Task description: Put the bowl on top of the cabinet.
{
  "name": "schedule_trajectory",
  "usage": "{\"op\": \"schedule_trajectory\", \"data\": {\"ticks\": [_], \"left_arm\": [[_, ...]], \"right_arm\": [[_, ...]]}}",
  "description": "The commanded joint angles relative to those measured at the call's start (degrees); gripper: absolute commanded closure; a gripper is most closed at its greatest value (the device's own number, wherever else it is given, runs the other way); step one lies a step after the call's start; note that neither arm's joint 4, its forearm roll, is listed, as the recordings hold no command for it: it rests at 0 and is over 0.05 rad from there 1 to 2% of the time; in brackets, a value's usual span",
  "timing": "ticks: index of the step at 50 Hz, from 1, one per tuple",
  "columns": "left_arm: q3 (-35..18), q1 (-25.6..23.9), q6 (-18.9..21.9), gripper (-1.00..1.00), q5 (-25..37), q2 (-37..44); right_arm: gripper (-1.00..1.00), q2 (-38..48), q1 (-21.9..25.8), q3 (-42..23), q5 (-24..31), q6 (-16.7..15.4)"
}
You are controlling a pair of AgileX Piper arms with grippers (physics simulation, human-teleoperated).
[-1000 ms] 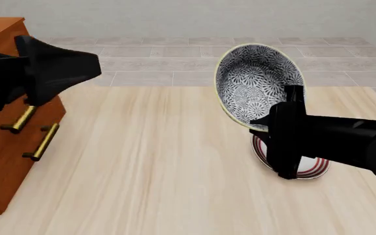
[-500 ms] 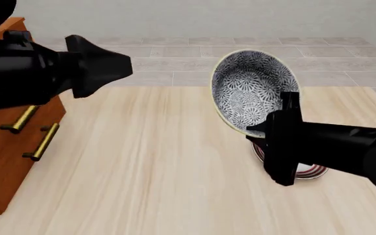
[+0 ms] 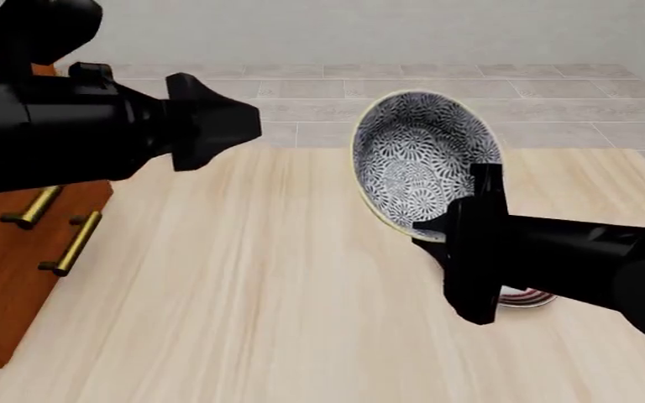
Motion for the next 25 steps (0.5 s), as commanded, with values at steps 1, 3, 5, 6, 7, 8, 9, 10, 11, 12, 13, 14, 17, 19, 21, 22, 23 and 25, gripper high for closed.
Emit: {"op": "schedule_trajectory", "data": {"ticks": [1,3,5,6,7,8,9,10,11,12,13,14,17,19,21,22,23,25], "left_arm": [[-1.0,0.4,-0.5,-1.0,-1.4,2.4],[-1.0,0.5,-0.3,-1.0,-1.5,2.6],[-1.2,0.7,-0.9,-1.0,-1.9,3.0],[-1.3,0.7,-1.0,-1.0,-2.1,3.3],[-1.4,0.9,-0.9,-1.0,-2.2,3.6],[-1.5,1.0,-1.0,-1.0,-2.4,3.9],[-1.5,1.3,-1.2,-1.0,-2.5,4.3],[-1.7,1.3,-1.1,-1.0,-2.6,4.5],[-1.8,1.5,-1.4,-1.0,-2.7,4.8],[-1.9,1.6,-1.4,-1.0,-2.8,4.9],[-2.1,1.7,-1.5,-1.0,-2.9,5.2],[-2.2,1.7,-1.5,-1.0,-2.9,5.3],[-2.2,1.9,-1.8,-1.0,-3.2,5.8],[-2.2,1.6,-2.3,-1.0,-3.3,6.2],[-1.7,1.7,-2.8,-1.0,-3.8,6.7],[-1.6,1.9,-2.6,-1.0,-4.2,6.7],[-1.7,1.8,-2.7,-1.0,-4.1,6.8],[-2.0,1.8,-2.8,-1.0,-4.0,7.0]], "right_arm": [[1.0,-0.2,0.9,0.4,-1.0,0.6],[1.0,-0.2,1.4,0.1,-0.9,1.1],[1.0,-0.4,1.6,0.4,-1.1,1.0],[1.0,-0.4,1.7,0.5,-1.2,1.0],[1.0,-0.4,1.9,0.6,-1.2,1.0],[1.0,-0.4,2.0,0.8,-1.3,0.9],[1.0,-0.4,2.2,0.8,-1.4,1.2],[1.0,-0.4,2.2,0.9,-1.4,1.1],[1.0,-0.4,2.5,1.0,-1.6,1.2],[1.0,-0.4,2.4,1.1,-1.6,1.1],[1.0,-0.5,2.8,1.1,-1.7,1.4],[1.0,-0.5,2.7,1.3,-1.8,1.2],[1.0,-0.7,3.1,1.6,-2.0,1.5],[1.0,-0.8,3.0,1.8,-2.1,1.1],[1.0,-0.8,3.4,1.8,-2.1,1.5],[1.0,-0.9,3.5,2.1,-2.2,1.3],[1.0,-1.0,3.9,1.9,-2.1,1.6],[1.0,-1.2,4.0,2.0,-2.0,1.3]]}}
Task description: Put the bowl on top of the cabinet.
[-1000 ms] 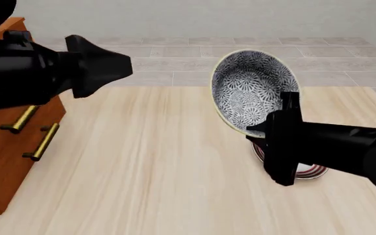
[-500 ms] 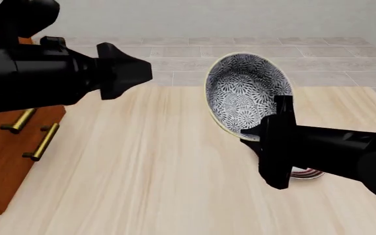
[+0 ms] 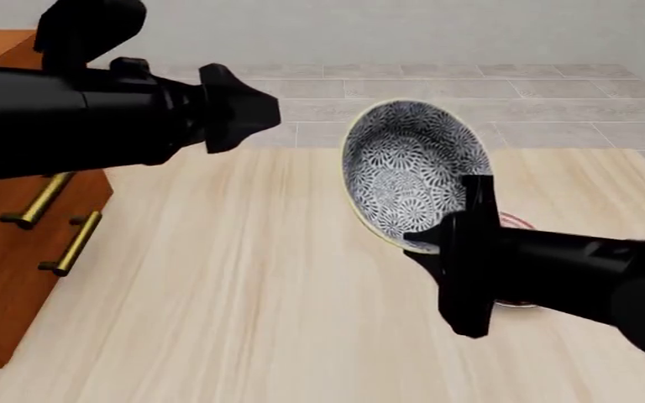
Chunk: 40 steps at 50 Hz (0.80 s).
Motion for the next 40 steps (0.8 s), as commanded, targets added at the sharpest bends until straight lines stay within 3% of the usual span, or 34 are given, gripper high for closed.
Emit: {"op": "schedule_trajectory", "data": {"ticks": [1,15,40], "left_arm": [[-0.5,0.5,-1.0,-1.0,-1.1,1.9],[1.1,1.1,-1.9,-1.0,-3.2,4.0],[2.7,-2.2,-1.6,-1.0,-5.7,5.8]], "right_arm": [[1.0,-0.9,1.4,0.4,-0.6,0.4],[1.0,-1.5,3.1,0.6,-0.5,0.4],[1.0,-0.6,6.3,0.4,-2.0,0.7]]}}
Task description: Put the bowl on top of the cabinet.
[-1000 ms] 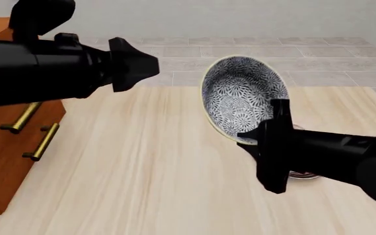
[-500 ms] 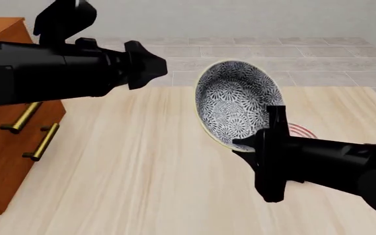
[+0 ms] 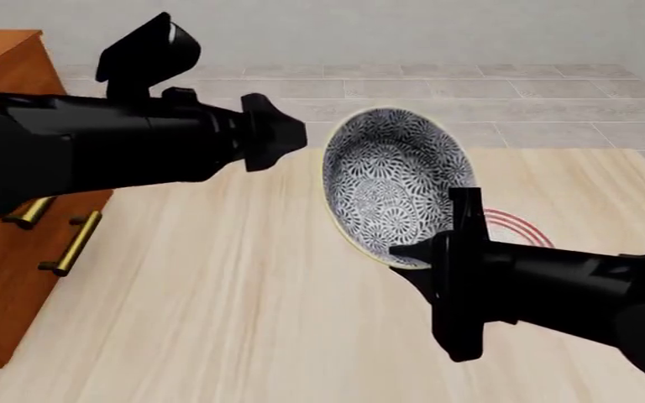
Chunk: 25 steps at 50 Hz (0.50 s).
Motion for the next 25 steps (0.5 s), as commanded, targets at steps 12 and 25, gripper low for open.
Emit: {"op": "schedule_trajectory", "data": {"ticks": [12,25], "left_arm": [[1.8,-1.3,0.7,-1.0,-2.8,2.0],[3.5,-0.8,1.6,-1.0,-5.6,3.7]], "right_arm": [[1.0,0.4,2.9,-0.4,-1.2,0.5],[1.0,0.0,4.4,0.0,-1.5,0.5]]}}
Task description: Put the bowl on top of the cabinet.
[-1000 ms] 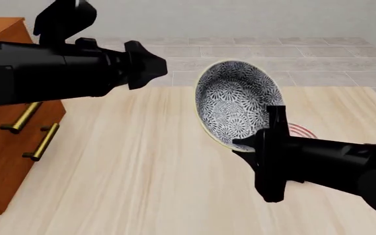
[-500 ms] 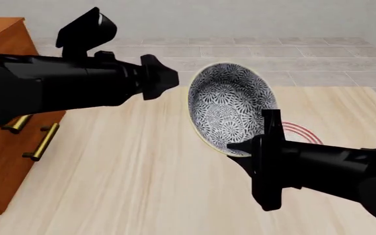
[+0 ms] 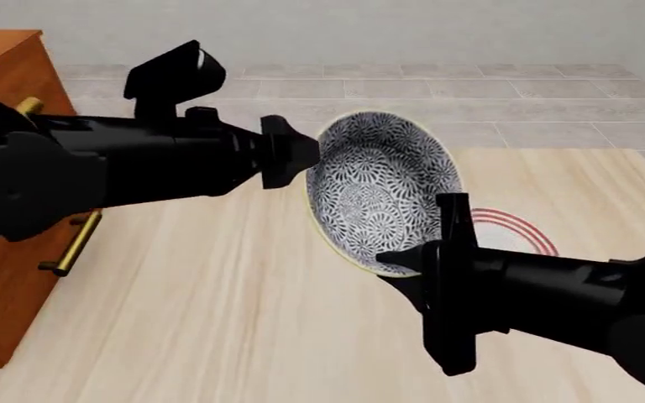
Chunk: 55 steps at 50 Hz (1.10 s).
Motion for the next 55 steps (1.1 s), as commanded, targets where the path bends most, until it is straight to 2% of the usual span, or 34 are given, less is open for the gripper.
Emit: {"op": "schedule_trajectory", "data": {"ticks": [1,29,30,55], "left_arm": [[1.5,0.3,0.4,-1.0,-2.4,1.7],[4.3,-1.2,0.5,-1.0,-6.0,4.9],[4.4,-1.1,0.3,1.0,-6.0,4.7],[6.4,1.5,0.8,1.0,-5.9,1.8]], "right_arm": [[1.0,-0.5,1.5,-0.1,-0.4,0.4],[1.0,0.2,4.1,0.0,-1.4,0.7],[1.0,0.2,4.1,0.0,-1.3,0.6],[1.0,0.1,4.3,0.2,-1.7,0.5]]}}
